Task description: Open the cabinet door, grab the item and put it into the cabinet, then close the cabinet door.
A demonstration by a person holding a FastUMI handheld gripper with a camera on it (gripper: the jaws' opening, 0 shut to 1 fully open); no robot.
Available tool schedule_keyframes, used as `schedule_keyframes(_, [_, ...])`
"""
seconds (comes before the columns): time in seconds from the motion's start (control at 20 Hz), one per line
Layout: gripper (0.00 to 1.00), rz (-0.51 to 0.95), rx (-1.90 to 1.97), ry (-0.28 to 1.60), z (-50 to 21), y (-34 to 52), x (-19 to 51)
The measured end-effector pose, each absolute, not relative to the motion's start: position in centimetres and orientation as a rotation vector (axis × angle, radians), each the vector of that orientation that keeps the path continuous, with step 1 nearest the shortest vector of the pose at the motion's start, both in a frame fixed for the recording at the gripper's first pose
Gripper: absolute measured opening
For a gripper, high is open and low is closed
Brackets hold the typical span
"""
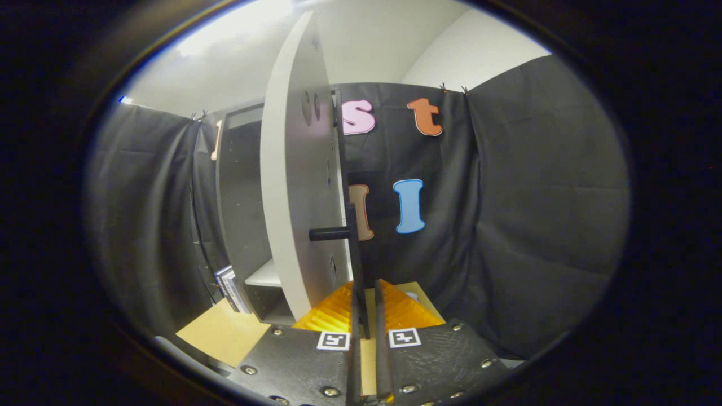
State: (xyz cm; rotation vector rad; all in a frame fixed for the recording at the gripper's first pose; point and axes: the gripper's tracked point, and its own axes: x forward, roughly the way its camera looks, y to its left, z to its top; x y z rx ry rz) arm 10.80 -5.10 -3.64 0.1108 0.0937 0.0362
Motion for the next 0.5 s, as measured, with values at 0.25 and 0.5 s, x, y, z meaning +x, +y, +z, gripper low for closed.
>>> schedule_keyframes(0.25, [0.11,-0.002,0.157,0.083,-3.13,-5.42,10.17])
schedule_keyframes(0.5, [0.11,-0.010,0.189,0.081,-3.06,-4.77,9.90])
